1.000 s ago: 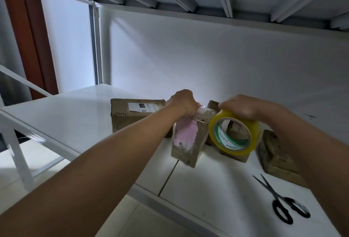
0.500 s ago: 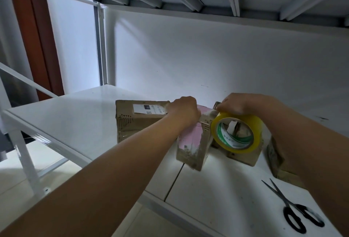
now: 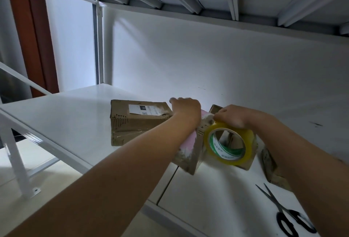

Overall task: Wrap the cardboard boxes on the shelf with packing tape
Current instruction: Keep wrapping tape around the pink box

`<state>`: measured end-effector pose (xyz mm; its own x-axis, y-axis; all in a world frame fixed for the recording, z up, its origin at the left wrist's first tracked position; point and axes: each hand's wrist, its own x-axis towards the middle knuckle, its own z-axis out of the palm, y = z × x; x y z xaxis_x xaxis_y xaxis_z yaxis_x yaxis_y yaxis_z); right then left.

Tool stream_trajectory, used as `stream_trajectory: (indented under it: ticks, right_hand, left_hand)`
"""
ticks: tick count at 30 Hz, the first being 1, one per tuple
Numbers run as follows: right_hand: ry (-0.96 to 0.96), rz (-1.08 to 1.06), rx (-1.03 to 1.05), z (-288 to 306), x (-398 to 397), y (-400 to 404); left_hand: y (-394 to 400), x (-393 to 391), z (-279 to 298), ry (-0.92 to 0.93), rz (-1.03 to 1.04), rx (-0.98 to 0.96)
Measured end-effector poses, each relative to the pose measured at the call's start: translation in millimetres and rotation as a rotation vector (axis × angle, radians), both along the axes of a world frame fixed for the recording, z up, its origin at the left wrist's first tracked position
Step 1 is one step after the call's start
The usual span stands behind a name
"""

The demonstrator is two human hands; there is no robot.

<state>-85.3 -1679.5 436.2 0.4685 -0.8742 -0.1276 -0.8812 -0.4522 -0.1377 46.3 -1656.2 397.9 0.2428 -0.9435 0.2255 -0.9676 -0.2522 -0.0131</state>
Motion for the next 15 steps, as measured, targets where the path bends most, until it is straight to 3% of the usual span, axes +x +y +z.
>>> stream_trajectory:
  ticks: [3, 10, 15]
  right_hand:
    - [-0.062, -0.003, 0.027, -7.1, -1.6, -5.1]
    - [-0.229, -0.135, 0.098, -30.2, -23.7, -10.0]
    - [-0.124, -0.139, 0.055, -80.1, -10.3, 3.0]
  left_hand:
    - [-9.6, -12.5, -8.5, 0.349, 0.012, 0.029]
    - [-24.0, -16.1, -19.5, 0.305, 0.02, 0.112]
    - [-21.5, -15.0, -19.9, 0.304, -0.012, 0.119]
